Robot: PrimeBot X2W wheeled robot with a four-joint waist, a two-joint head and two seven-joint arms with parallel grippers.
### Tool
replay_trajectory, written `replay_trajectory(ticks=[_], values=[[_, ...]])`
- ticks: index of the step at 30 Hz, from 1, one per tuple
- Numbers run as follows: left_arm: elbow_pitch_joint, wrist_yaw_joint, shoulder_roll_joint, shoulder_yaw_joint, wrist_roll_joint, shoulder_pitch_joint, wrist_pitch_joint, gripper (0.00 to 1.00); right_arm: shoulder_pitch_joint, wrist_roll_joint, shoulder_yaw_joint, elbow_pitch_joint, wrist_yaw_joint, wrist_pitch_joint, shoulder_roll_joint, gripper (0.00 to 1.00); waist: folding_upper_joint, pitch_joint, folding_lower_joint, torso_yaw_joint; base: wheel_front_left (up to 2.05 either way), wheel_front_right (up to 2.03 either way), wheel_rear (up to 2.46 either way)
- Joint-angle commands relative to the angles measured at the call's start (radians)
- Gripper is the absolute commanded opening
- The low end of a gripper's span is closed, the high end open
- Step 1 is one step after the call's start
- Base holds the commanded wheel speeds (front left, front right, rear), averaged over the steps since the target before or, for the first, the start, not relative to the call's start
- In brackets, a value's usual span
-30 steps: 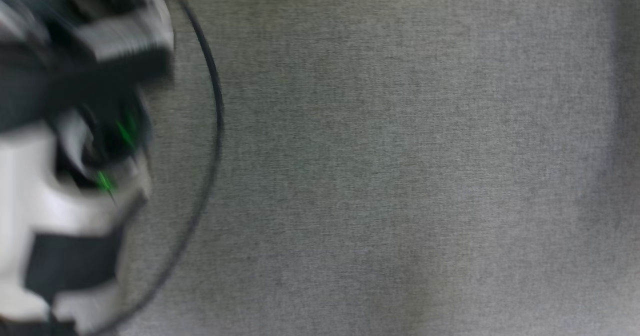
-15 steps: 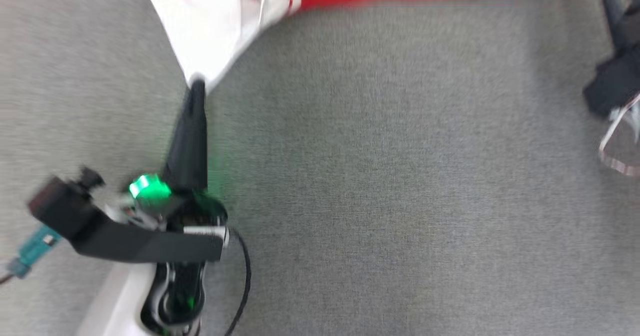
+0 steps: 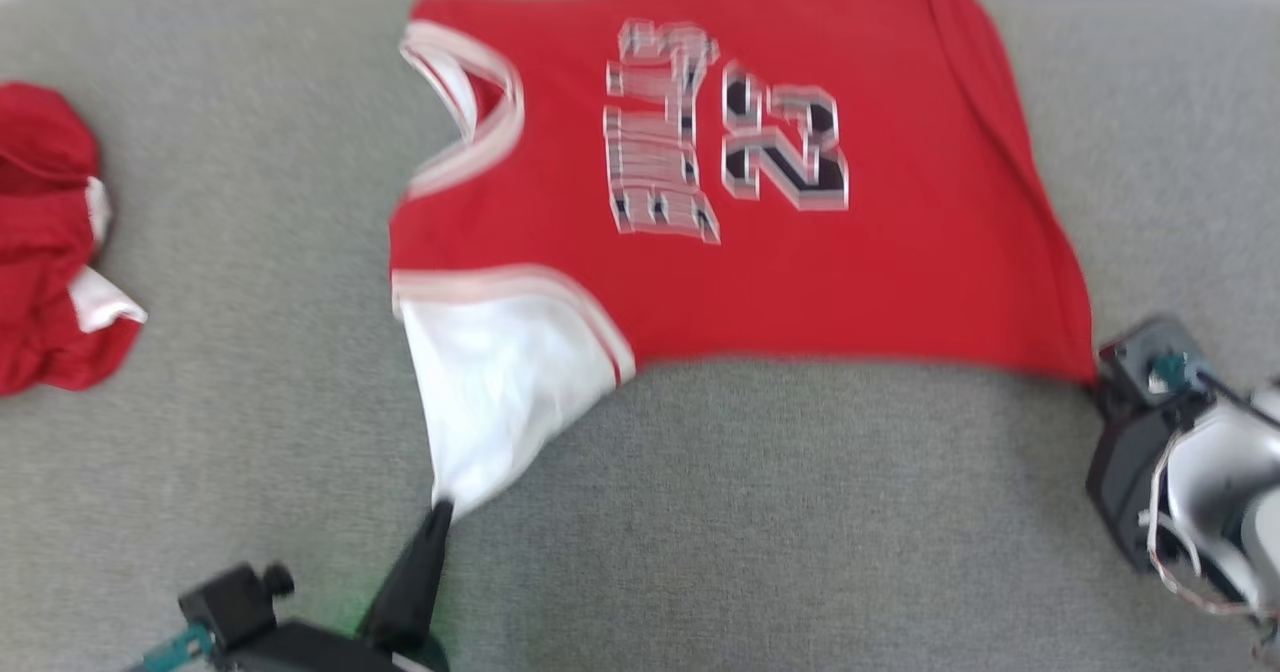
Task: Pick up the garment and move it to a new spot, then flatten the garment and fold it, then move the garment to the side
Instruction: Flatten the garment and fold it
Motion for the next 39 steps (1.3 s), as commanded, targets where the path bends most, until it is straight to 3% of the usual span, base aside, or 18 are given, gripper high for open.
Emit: replay_trajectory(ticks=[1, 11, 16, 24, 35, 39], values=[[0.015, 0.008, 0.013, -0.007, -0.007, 0.033, 0.010, 0.00, 0.035, 0.024, 0.003, -0.009, -0.002, 0.025, -0.004, 0.00, 0.0002, -0.108, 0.0003, 0.027, 0.00, 0.00, 0.00], [-0.001, 0.039, 0.052, -0.042, -0.044, 0.153, 0.087, 0.00, 0.231, 0.130, -0.060, -0.103, -0.002, 0.176, 0.047, 0.00, 0.0002, -0.165, 0.0003, 0.044, 0.00, 0.00, 0.00], [-0.032, 0.042, 0.074, -0.062, -0.069, 0.196, 0.134, 0.00, 0.333, 0.122, -0.127, -0.155, -0.002, 0.182, 0.091, 0.00, 0.0002, -0.179, 0.0003, 0.050, 0.00, 0.00, 0.00], [-0.066, 0.090, 0.135, -0.068, -0.098, 0.275, 0.193, 0.00, 0.480, 0.123, -0.199, -0.182, -0.002, 0.196, 0.135, 0.00, 0.0002, -0.187, 0.0003, 0.031, 0.00, 0.00, 0.00], [-0.089, 0.120, 0.214, -0.079, -0.167, 0.367, 0.302, 0.00, 0.522, 0.113, -0.248, -0.166, -0.002, 0.200, 0.172, 0.00, 0.0002, -0.183, 0.0003, -0.003, 0.00, 0.00, 0.00], [-0.066, 0.127, 0.251, -0.081, -0.146, 0.376, 0.320, 0.00, 0.545, 0.135, -0.259, -0.151, -0.002, 0.237, 0.180, 0.00, 0.0002, -0.182, 0.0003, -0.004, 0.00, 0.00, 0.00]])
